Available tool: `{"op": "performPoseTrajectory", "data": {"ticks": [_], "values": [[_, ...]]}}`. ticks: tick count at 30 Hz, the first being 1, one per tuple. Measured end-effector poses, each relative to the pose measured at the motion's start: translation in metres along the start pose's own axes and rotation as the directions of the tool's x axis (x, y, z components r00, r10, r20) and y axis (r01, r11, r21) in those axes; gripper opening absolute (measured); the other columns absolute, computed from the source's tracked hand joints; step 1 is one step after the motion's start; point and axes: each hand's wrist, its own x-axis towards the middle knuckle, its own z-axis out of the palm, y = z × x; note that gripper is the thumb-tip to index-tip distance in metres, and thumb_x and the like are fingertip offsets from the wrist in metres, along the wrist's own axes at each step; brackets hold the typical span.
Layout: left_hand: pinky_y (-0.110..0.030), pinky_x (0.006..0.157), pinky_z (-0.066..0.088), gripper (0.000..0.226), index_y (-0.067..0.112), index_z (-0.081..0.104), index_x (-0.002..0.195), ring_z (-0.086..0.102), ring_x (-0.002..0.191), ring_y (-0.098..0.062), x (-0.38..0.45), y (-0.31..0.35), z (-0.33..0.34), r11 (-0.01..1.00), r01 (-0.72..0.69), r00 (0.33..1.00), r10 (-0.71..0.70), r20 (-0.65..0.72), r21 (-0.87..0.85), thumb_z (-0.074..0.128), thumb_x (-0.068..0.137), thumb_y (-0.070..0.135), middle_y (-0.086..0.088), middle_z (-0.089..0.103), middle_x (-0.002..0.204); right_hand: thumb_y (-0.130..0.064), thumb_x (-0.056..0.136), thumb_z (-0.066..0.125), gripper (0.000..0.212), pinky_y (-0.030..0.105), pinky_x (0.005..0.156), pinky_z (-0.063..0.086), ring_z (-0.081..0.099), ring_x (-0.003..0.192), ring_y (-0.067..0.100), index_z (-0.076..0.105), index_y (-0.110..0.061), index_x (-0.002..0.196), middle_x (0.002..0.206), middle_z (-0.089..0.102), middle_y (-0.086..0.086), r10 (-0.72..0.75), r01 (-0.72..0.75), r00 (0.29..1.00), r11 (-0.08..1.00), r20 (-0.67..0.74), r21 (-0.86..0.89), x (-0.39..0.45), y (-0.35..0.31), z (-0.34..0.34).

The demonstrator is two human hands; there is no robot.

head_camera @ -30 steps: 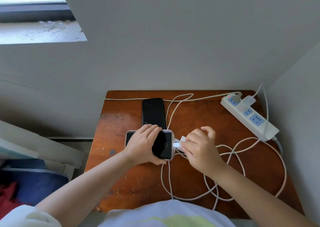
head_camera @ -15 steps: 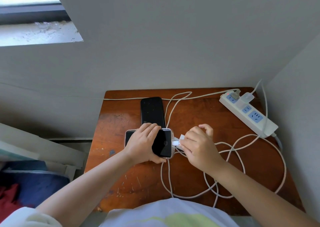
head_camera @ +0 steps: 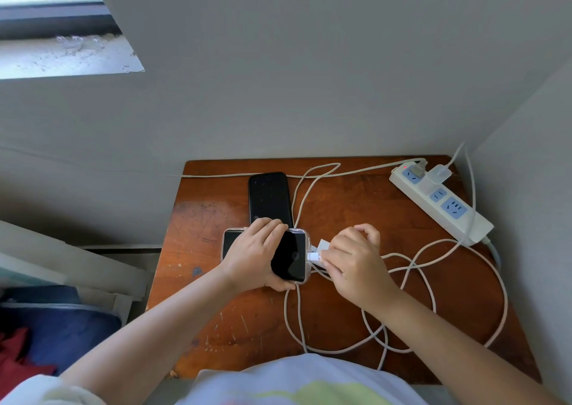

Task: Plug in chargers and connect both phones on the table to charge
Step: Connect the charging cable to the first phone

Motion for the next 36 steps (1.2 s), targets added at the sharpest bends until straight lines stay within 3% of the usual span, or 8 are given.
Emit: {"op": "performPoseTrajectory", "data": {"ticks": [8, 12, 16, 19, 24, 28, 31, 36], "values": [[-0.035, 0.061, 0.056, 0.092, 0.0, 0.065, 0.095, 0.068, 0.081, -0.03, 0.002, 0.001, -0.002, 1.0, 0.005, 0.999, -0.004, 0.039, -0.009, 0.08, 0.029, 0.062, -0.011, 0.072, 0.088, 0.002, 0.051, 0.085, 0.019, 0.03, 0.075, 0.033, 0.065, 0.059, 0.023, 0.07, -0.007, 0.059, 0.056, 0.067, 0.006, 0.055, -0.055, 0.998, 0.998, -0.03, 0.004, -0.006, -0.004, 0.005], [-0.034, 0.061, 0.056, 0.091, -0.001, 0.065, 0.094, 0.067, 0.08, -0.03, 0.003, 0.002, -0.003, 1.0, -0.013, 0.998, 0.013, 0.064, -0.01, 0.08, 0.03, 0.061, -0.012, 0.071, 0.088, 0.003, 0.051, 0.086, 0.02, 0.03, 0.069, 0.043, 0.064, 0.059, 0.022, 0.07, -0.008, 0.058, 0.057, 0.066, 0.005, 0.056, -0.057, 0.998, 0.997, 0.028, 0.053, -0.004, 0.002, 0.004], [-0.035, 0.059, 0.056, 0.092, -0.002, 0.064, 0.094, 0.067, 0.079, -0.031, 0.005, 0.003, -0.003, 1.0, -0.017, 0.997, 0.018, 0.074, -0.015, 0.082, 0.028, 0.059, -0.012, 0.071, 0.088, 0.005, 0.052, 0.084, 0.02, 0.027, 0.07, 0.035, 0.063, 0.058, 0.024, 0.069, -0.006, 0.058, 0.056, 0.065, 0.007, 0.055, -0.059, 0.997, 0.995, 0.046, 0.079, -0.003, 0.008, 0.004], [-0.033, 0.061, 0.056, 0.092, 0.001, 0.066, 0.094, 0.068, 0.08, -0.028, 0.006, 0.001, -0.004, 0.998, -0.066, 0.994, 0.063, 0.086, 0.023, 0.079, 0.028, 0.065, -0.009, 0.072, 0.087, 0.002, 0.051, 0.085, 0.02, 0.028, 0.067, 0.046, 0.063, 0.058, 0.023, 0.07, -0.007, 0.058, 0.057, 0.066, 0.006, 0.055, -0.06, 0.997, 0.994, 0.062, 0.086, -0.005, 0.004, 0.006], [-0.032, 0.073, 0.055, 0.092, 0.003, 0.063, 0.103, 0.065, 0.09, -0.028, -0.002, -0.013, -0.003, 0.984, -0.177, 0.973, 0.172, 0.155, 0.017, 0.077, 0.037, 0.065, -0.01, 0.07, 0.098, -0.005, 0.056, 0.086, 0.017, 0.028, 0.067, 0.049, 0.063, 0.06, 0.018, 0.072, -0.011, 0.064, 0.059, 0.067, 0.002, 0.018, -0.047, 0.986, 0.984, 0.166, 0.174, -0.018, -0.005, 0.01], [-0.032, 0.11, 0.02, 0.092, 0.01, 0.023, 0.14, 0.022, 0.134, -0.026, -0.012, -0.03, 0.009, 0.983, -0.184, 0.916, 0.174, 0.361, -0.006, 0.057, 0.072, 0.062, -0.01, 0.032, 0.146, -0.011, 0.062, 0.082, 0.011, 0.03, 0.067, 0.049, 0.065, 0.061, 0.017, 0.073, -0.013, 0.068, 0.061, 0.07, 0.001, -0.044, -0.018, 0.969, 0.97, 0.245, 0.243, -0.025, -0.012, 0.013], [-0.031, 0.112, 0.009, 0.09, 0.012, 0.012, 0.142, 0.011, 0.137, -0.023, -0.016, -0.04, 0.011, 0.974, -0.226, 0.872, 0.192, 0.45, 0.022, 0.053, 0.078, 0.06, -0.007, 0.021, 0.151, -0.008, 0.06, 0.083, 0.013, 0.034, 0.067, 0.052, 0.066, 0.062, 0.017, 0.074, -0.012, 0.068, 0.062, 0.071, 0.001, -0.039, -0.021, 0.97, 0.97, 0.239, 0.243, -0.026, -0.014, 0.016], [-0.032, 0.112, 0.005, 0.091, 0.006, 0.011, 0.142, 0.012, 0.137, -0.026, -0.027, -0.061, 0.007, 0.935, -0.348, 0.776, 0.243, 0.581, 0.073, 0.055, 0.079, 0.055, -0.013, 0.019, 0.151, -0.002, 0.053, 0.086, 0.024, 0.039, 0.071, 0.054, 0.069, 0.073, 0.023, 0.074, -0.009, 0.073, 0.073, 0.073, 0.007, 0.104, -0.122, 0.975, 0.989, 0.195, 0.08, -0.023, -0.015, 0.023]]}}
